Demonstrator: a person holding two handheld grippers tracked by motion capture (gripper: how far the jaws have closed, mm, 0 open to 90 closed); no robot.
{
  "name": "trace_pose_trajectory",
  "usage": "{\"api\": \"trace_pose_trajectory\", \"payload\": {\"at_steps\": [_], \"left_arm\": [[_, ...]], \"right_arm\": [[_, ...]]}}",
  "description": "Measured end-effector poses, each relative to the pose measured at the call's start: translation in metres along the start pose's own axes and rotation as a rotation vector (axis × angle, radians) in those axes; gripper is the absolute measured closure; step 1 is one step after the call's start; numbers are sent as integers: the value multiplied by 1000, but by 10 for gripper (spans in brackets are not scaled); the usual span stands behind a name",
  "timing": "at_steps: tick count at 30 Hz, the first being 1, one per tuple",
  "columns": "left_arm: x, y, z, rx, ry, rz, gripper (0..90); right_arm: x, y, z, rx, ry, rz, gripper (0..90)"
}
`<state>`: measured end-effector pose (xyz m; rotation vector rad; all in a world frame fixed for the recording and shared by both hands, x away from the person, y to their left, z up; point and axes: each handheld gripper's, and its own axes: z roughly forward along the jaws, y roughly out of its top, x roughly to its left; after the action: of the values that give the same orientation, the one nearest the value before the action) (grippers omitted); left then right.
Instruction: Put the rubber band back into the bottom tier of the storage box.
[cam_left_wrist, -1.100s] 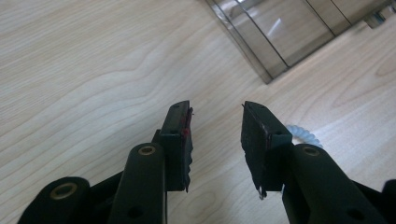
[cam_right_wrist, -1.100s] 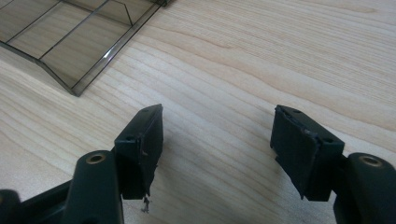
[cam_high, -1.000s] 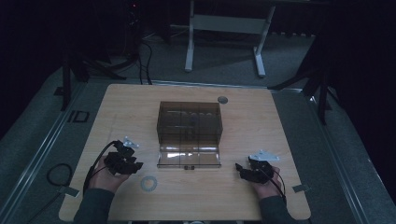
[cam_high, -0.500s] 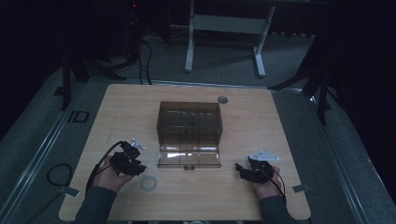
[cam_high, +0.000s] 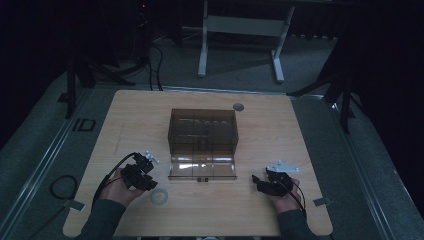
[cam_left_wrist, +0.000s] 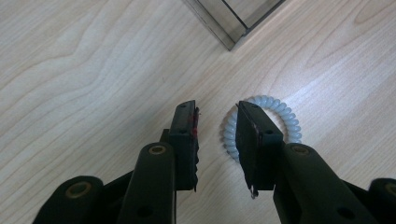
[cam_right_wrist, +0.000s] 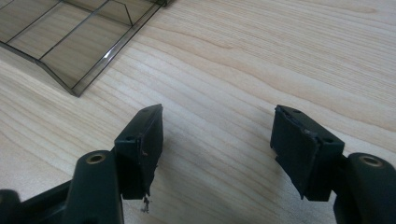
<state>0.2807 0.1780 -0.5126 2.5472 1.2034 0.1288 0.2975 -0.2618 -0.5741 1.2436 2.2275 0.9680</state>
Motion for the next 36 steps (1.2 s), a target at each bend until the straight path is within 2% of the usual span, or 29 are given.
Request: {"api": "trace_pose_trajectory", "payload": {"at_steps": [13,21,36], "left_arm": [[-3,3,11,66,-28,18,679],[-6,7,14,97,-38,29,709],[-10,12,28,172,-36,30,728]], "right_arm": [[0,0,0,1,0,1,340],[0,0,0,1,1,2,339],[1,0,0,2,1,3,337]]}}
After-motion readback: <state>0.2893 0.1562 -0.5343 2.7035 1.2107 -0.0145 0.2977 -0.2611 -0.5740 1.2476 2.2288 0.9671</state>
